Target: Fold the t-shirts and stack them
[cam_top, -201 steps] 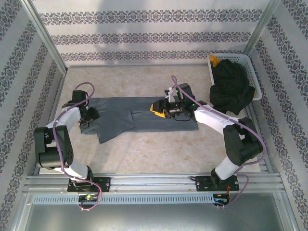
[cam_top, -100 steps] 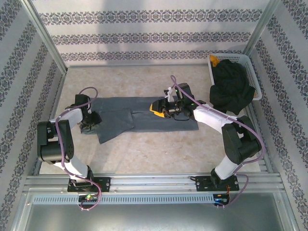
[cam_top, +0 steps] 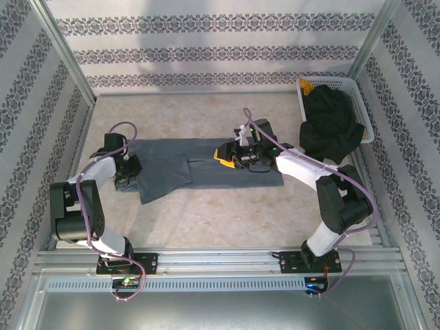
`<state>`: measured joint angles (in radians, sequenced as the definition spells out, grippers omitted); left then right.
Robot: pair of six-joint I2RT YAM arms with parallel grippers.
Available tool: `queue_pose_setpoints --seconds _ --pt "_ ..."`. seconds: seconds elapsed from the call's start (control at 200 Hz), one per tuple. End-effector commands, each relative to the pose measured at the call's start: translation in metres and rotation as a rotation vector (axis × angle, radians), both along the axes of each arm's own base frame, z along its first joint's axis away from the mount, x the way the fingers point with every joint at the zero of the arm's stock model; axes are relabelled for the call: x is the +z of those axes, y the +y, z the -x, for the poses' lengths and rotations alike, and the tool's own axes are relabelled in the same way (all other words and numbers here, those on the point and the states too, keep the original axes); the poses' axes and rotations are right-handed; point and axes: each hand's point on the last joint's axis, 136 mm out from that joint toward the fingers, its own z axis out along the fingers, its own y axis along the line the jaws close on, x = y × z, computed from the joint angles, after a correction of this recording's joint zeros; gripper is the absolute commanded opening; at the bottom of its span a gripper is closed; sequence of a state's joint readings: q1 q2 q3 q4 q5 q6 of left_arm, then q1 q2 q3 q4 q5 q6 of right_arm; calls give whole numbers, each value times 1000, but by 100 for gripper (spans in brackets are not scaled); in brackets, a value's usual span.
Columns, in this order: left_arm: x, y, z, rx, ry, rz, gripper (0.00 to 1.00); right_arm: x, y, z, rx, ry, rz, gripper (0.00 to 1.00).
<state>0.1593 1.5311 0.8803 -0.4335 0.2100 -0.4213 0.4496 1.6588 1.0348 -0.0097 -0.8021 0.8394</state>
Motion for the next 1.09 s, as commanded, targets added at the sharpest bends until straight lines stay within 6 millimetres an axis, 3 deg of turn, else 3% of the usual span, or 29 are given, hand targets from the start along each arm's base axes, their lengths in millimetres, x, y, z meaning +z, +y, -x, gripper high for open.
queue_pose_setpoints --seconds 0.0,0.325,0.615,0.809,0.874,0.964,1.029,1.089 --pt "17 3 -3 64 -4 27 0 7 6 -1 20 -9 -11 49" --pt "39 19 -32 120 7 32 0 7 0 0 13 -8 -3 48" --pt "30 35 -62 95 49 -5 0 6 -7 6 3 -5 3 48" --pt "15 47 -71 75 93 -64 6 5 -12 8 -9 -4 14 48" --pt "14 50 -74 76 89 -82 13 4 -15 8 -17 -6 23 48" --pt "21 56 -73 98 84 -114 39 -1 -24 6 -39 -12 64 47" --pt "35 62 -66 144 71 -169 49 -8 -41 0 -88 -9 128 45" --pt "49 64 -52 208 49 -189 52 -18 -64 -8 -149 5 199 40"
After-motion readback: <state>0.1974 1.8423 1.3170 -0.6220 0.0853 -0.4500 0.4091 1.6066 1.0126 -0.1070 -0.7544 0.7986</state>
